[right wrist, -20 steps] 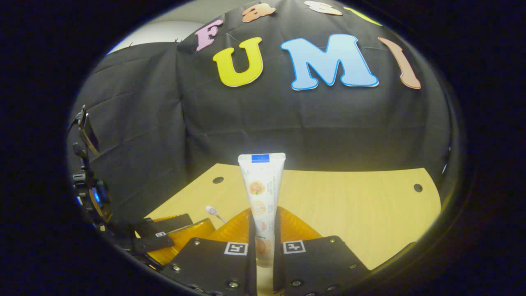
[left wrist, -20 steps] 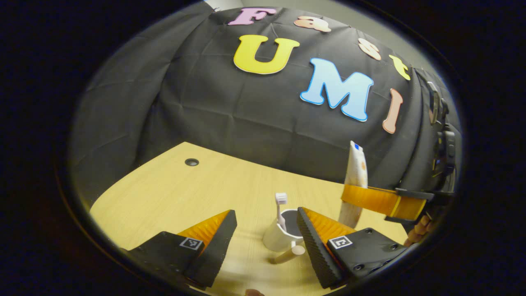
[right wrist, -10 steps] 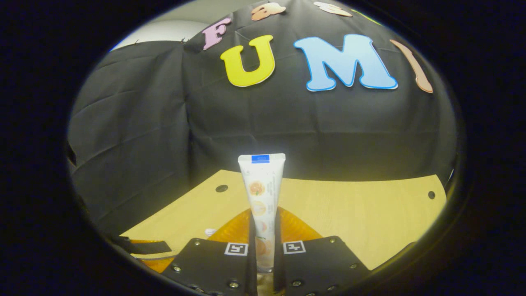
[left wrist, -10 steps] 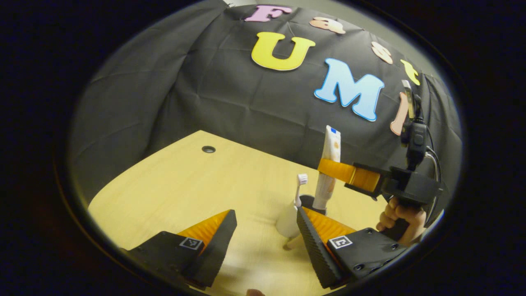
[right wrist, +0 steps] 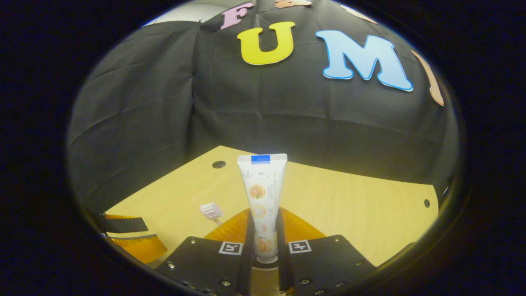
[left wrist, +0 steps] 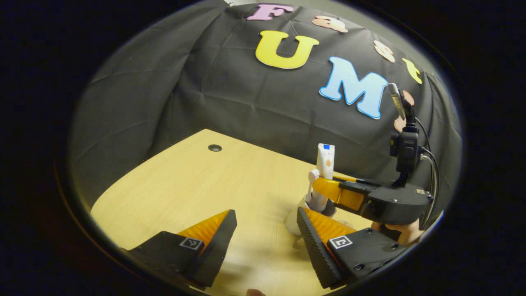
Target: Put the toothbrush and toothpaste on the desktop into the cup, then pick up the cup and place it on the coaster on the desktop.
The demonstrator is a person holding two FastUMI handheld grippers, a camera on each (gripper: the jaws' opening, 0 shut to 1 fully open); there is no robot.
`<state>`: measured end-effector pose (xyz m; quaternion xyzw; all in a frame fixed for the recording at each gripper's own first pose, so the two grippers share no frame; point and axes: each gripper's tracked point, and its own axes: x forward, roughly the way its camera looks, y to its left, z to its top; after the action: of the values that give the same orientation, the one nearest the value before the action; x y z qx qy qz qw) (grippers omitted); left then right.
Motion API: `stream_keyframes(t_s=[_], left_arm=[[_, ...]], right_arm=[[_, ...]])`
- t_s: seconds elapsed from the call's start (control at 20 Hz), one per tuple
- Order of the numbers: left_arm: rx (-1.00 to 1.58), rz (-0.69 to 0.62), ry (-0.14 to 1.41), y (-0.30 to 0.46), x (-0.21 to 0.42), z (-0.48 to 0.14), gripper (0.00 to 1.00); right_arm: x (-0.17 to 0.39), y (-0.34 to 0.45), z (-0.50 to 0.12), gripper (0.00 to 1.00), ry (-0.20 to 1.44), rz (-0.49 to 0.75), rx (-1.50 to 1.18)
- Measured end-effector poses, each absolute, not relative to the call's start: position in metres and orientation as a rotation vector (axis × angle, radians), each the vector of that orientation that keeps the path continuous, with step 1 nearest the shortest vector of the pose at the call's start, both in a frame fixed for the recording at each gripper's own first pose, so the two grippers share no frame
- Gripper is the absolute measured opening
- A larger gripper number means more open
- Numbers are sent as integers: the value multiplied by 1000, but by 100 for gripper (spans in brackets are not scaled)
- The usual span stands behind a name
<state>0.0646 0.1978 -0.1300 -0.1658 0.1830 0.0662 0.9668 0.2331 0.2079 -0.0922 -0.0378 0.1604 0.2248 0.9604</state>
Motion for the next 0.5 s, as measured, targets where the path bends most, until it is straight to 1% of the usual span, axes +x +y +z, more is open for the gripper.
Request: stream_keyframes(t_s=[0.1, 0.15, 0.25, 0.35, 0.5], left_arm=[[-332, 123, 375, 194, 66, -130, 96], [-328, 118, 377, 191, 67, -131, 96], [-322, 109, 376, 189, 67, -130, 95], [-314, 100, 376, 185, 67, -127, 95], [-292, 83, 380, 177, 69, -124, 95]], right_arm=[[230, 204, -92, 32, 336, 450, -89], [226, 203, -91, 44, 331, 452, -88], [220, 200, -84, 60, 318, 446, -75], [216, 197, -75, 67, 303, 440, -54], [210, 192, -56, 67, 271, 440, -25]])
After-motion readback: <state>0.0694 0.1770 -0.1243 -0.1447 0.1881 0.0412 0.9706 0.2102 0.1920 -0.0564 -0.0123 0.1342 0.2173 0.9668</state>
